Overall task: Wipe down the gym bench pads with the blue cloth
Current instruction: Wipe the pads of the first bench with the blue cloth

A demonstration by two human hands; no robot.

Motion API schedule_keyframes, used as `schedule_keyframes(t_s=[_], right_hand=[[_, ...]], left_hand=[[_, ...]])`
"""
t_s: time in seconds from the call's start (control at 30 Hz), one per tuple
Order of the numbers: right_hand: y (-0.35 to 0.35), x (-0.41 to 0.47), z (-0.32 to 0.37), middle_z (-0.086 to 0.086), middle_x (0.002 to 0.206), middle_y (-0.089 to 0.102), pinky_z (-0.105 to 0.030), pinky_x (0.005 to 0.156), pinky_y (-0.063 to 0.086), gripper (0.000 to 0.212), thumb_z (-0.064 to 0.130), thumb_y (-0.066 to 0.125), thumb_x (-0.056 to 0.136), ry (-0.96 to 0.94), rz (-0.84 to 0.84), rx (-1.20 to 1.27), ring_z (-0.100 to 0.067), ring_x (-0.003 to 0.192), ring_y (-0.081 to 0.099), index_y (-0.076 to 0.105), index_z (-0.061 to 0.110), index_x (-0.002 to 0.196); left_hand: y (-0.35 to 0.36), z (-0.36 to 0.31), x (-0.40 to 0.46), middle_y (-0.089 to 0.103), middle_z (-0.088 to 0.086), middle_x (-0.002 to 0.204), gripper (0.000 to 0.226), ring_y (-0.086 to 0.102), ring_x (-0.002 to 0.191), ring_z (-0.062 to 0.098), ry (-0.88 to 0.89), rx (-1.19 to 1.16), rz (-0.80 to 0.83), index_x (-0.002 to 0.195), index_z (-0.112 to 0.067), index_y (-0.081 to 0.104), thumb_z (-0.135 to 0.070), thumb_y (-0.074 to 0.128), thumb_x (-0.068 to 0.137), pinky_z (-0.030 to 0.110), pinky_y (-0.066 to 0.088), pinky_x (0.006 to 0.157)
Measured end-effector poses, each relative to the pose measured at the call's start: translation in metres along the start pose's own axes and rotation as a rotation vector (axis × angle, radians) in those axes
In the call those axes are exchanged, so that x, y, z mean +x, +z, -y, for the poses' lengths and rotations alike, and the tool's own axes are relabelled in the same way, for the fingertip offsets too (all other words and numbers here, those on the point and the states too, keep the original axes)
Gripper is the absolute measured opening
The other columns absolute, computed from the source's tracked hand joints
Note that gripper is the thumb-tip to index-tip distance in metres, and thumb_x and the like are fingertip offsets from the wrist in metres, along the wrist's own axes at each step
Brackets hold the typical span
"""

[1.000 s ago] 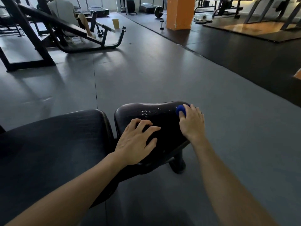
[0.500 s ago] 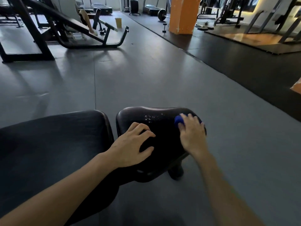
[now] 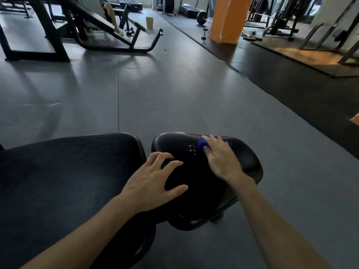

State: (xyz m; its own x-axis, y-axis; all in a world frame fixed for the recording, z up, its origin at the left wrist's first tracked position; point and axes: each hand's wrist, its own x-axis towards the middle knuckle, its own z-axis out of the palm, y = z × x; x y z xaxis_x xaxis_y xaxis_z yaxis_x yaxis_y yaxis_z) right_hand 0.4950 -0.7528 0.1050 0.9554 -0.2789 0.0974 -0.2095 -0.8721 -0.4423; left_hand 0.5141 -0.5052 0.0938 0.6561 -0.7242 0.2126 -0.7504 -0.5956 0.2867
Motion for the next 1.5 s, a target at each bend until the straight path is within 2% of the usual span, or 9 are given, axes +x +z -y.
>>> schedule_keyframes(t_s=[0.17, 0.4, 0.57, 0.67, 0.8, 1.03, 1.13, 1.27, 1.5], right_hand=[[0.017, -0.020, 0.032, 0.005, 0.165, 0.025, -0.038, 0.127, 0.005, 0.050, 0.033, 0.042, 0.107, -0.285, 0.129, -0.024, -0.016, 0.154, 0.013, 0.032, 0.034, 0.155], [-0.005, 0.009, -0.017, -0.013, 0.155, 0.041, -0.052, 0.121, 0.020, 0.046, 0.033, 0.036, 0.107, 0.176, -0.066, -0.136, -0.034, 0.144, 0.033, 0.040, 0.020, 0.150], [0.042, -0.014, 0.077, -0.001, 0.166, 0.022, -0.036, 0.126, 0.004, 0.051, 0.032, 0.040, 0.107, -0.263, 0.099, -0.114, -0.021, 0.154, 0.014, 0.030, 0.028, 0.157], [0.025, -0.001, 0.055, 0.002, 0.166, 0.022, -0.032, 0.125, 0.002, 0.052, 0.030, 0.044, 0.106, -0.294, 0.184, -0.075, -0.017, 0.154, 0.015, 0.031, 0.031, 0.156], [0.003, 0.015, 0.030, -0.007, 0.164, 0.027, -0.038, 0.124, 0.008, 0.050, 0.031, 0.041, 0.107, 0.001, 0.087, -0.074, -0.025, 0.152, 0.021, 0.032, 0.025, 0.156], [0.042, 0.005, 0.101, 0.005, 0.167, 0.016, -0.036, 0.126, 0.002, 0.049, 0.034, 0.039, 0.107, -0.478, 0.287, -0.201, -0.017, 0.155, 0.006, 0.032, 0.035, 0.155], [0.034, 0.041, 0.097, 0.003, 0.166, 0.023, -0.033, 0.124, 0.005, 0.048, 0.034, 0.039, 0.107, -0.422, 0.339, -0.193, -0.018, 0.154, 0.015, 0.034, 0.034, 0.154], [0.029, 0.067, 0.082, -0.007, 0.151, 0.047, -0.040, 0.119, 0.026, 0.043, 0.033, 0.042, 0.106, -0.203, 0.170, -0.080, -0.028, 0.140, 0.041, 0.042, 0.026, 0.148], [0.061, 0.033, 0.100, 0.003, 0.165, 0.023, -0.043, 0.127, 0.007, 0.047, 0.044, 0.031, 0.106, -0.551, 0.314, -0.277, -0.022, 0.155, 0.011, 0.034, 0.037, 0.153]], left_hand=[[-0.001, 0.000, -0.003, 0.032, -0.010, 0.148, 0.083, 0.027, 0.139, 0.009, -0.055, -0.017, -0.043, 0.146, -0.027, 0.041, -0.084, 0.041, 0.085, 0.028, 0.044, 0.108], [-0.006, -0.011, -0.006, 0.041, -0.003, 0.140, 0.094, 0.036, 0.132, 0.013, -0.149, 0.057, -0.073, 0.137, -0.014, 0.047, -0.088, 0.038, 0.080, 0.029, 0.042, 0.111], [-0.005, -0.006, -0.010, 0.054, -0.001, 0.128, 0.086, 0.050, 0.119, 0.015, -0.149, 0.047, -0.073, 0.127, -0.014, 0.057, -0.086, 0.044, 0.080, 0.029, 0.043, 0.109], [-0.016, 0.006, -0.026, 0.041, -0.002, 0.156, 0.096, 0.032, 0.148, 0.018, -0.142, 0.043, -0.005, 0.154, -0.018, 0.041, -0.086, 0.040, 0.086, 0.027, 0.011, 0.126], [-0.024, 0.007, -0.035, 0.018, -0.003, 0.169, 0.092, 0.008, 0.155, 0.011, -0.097, 0.035, 0.049, 0.163, -0.019, 0.018, -0.077, 0.037, 0.094, 0.011, -0.024, 0.104], [-0.010, 0.018, -0.032, 0.050, 0.002, 0.154, 0.085, 0.033, 0.149, 0.014, -0.058, 0.113, -0.008, 0.149, -0.015, 0.050, -0.077, 0.032, 0.093, 0.035, 0.013, 0.128], [-0.010, 0.017, -0.032, 0.046, 0.004, 0.157, 0.091, 0.031, 0.151, 0.016, -0.064, 0.118, -0.010, 0.152, -0.012, 0.045, -0.079, 0.030, 0.093, 0.036, 0.015, 0.128], [-0.010, 0.015, -0.033, 0.035, 0.007, 0.163, 0.096, 0.022, 0.154, 0.017, -0.087, 0.102, -0.013, 0.157, -0.008, 0.035, -0.079, 0.030, 0.093, 0.035, 0.010, 0.129], [-0.005, 0.017, -0.032, 0.055, 0.003, 0.150, 0.084, 0.037, 0.146, 0.016, -0.053, 0.137, -0.073, 0.146, -0.012, 0.052, -0.075, 0.035, 0.093, 0.034, 0.015, 0.127]])
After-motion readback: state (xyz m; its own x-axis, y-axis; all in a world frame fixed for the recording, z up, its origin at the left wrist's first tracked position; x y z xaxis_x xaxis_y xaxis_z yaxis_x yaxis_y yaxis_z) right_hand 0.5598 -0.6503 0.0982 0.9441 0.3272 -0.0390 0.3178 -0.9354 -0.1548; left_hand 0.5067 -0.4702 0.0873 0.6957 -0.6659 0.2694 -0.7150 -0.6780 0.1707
